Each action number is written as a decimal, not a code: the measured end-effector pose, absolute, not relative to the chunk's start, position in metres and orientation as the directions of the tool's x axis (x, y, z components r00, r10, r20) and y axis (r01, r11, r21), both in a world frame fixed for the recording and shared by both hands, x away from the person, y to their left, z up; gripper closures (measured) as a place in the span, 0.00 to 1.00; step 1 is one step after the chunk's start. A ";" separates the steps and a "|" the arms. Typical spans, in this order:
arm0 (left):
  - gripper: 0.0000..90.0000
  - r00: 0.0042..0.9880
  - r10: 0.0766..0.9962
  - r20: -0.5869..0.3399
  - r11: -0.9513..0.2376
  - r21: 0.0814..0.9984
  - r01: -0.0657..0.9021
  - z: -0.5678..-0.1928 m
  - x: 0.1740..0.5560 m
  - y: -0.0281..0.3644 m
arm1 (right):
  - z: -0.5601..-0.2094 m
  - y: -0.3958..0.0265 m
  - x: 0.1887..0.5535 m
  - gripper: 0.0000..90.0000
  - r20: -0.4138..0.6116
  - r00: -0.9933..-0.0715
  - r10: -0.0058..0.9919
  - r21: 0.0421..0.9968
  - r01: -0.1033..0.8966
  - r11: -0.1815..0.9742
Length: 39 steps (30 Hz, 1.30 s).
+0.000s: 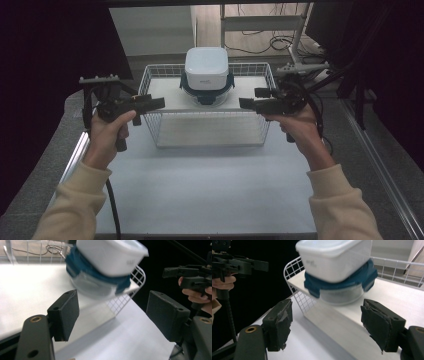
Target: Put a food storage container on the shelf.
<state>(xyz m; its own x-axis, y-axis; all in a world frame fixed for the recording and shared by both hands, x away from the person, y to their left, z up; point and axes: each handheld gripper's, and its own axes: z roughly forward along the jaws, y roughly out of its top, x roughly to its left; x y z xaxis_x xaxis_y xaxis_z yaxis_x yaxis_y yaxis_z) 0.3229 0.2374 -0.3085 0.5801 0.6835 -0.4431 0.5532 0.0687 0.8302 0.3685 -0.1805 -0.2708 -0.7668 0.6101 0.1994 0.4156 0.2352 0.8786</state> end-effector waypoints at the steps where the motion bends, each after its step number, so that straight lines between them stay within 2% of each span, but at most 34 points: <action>1: 0.28 0.580 0.683 -0.443 0.069 0.830 0.553 -0.308 0.323 0.237 | -0.271 -0.181 0.368 0.28 0.199 -0.767 0.610 0.879 0.416 0.235; 9: 0.28 0.561 0.716 -0.416 0.059 0.837 0.544 -0.351 0.291 0.245 | -0.309 -0.195 0.348 0.28 0.193 -0.770 0.608 0.887 0.402 0.228; 16: 0.25 0.546 0.757 -0.359 -0.020 0.822 0.569 -0.396 0.268 0.231 | -0.354 -0.201 0.323 0.27 0.172 -0.771 0.614 0.878 0.402 0.260; 17: 0.25 0.533 0.772 -0.345 -0.032 0.817 0.575 -0.407 0.264 0.226 | -0.369 -0.203 0.319 0.27 0.183 -0.767 0.615 0.870 0.417 0.261; 23: 0.23 0.517 0.784 -0.344 -0.053 0.793 0.607 -0.437 0.256 0.215 | -0.402 -0.206 0.312 0.25 0.233 -0.755 0.613 0.849 0.466 0.251; 31: 0.21 0.489 0.818 -0.302 -0.128 0.734 0.667 -0.482 0.254 0.204 | -0.455 -0.209 0.301 0.25 0.202 -0.733 0.649 0.802 0.504 0.320; 39: 0.21 0.454 0.846 -0.278 -0.142 0.704 0.696 -0.504 0.258 0.209 | -0.481 -0.215 0.300 0.25 0.188 -0.710 0.679 0.767 0.538 0.349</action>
